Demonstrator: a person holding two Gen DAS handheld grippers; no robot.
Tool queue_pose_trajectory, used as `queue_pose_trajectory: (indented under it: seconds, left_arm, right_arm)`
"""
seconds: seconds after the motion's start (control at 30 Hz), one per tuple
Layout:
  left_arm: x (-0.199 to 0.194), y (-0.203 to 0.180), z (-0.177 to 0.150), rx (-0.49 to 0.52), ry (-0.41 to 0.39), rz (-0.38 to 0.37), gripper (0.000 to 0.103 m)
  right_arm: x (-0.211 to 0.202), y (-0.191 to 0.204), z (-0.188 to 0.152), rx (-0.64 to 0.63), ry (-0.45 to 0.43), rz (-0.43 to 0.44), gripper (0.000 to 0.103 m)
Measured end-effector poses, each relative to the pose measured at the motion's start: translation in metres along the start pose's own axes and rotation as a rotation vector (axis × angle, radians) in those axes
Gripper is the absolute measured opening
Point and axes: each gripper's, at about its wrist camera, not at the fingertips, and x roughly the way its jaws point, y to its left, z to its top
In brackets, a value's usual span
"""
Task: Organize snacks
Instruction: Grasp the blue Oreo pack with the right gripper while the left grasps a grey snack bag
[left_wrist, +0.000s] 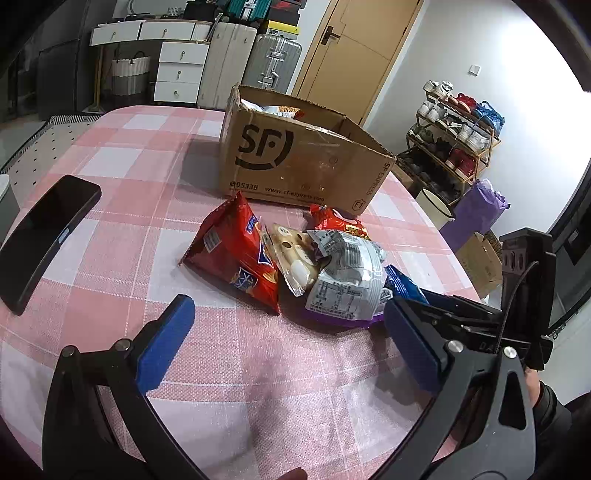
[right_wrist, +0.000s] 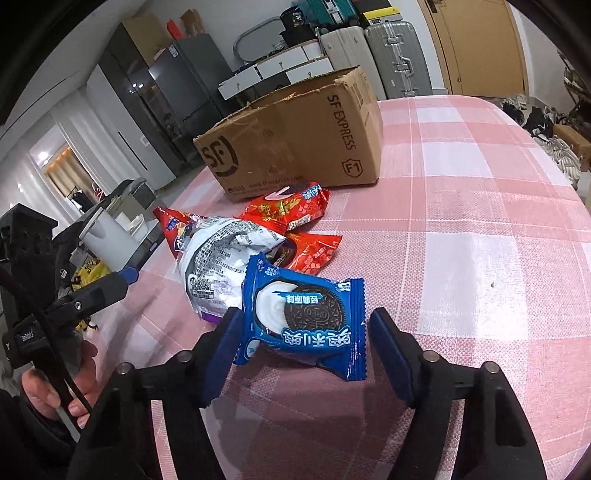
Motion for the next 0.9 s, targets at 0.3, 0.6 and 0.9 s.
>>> queue_pose_trajectory:
  seconds: [0.3, 0.6, 0.9]
  left_arm:
    - [0.0, -0.001, -0.004, 0.0, 0.013, -0.008, 0.102]
    - [-0.002, 0.001, -0.006, -0.009, 0.016, -0.002, 0.102]
    - [0.001, -0.003, -0.009, -0.013, 0.043, -0.008, 0.102]
  right_arm:
    - [0.003, 0.006, -0.003, -0.041, 0.024, -0.001, 0.046]
    - [-0.006, 0.01, -0.005, -0.042, -0.002, 0.014, 0.045]
    - [-0.017, 0.005, -0.008, -0.028, -0.017, 0.021, 0.045]
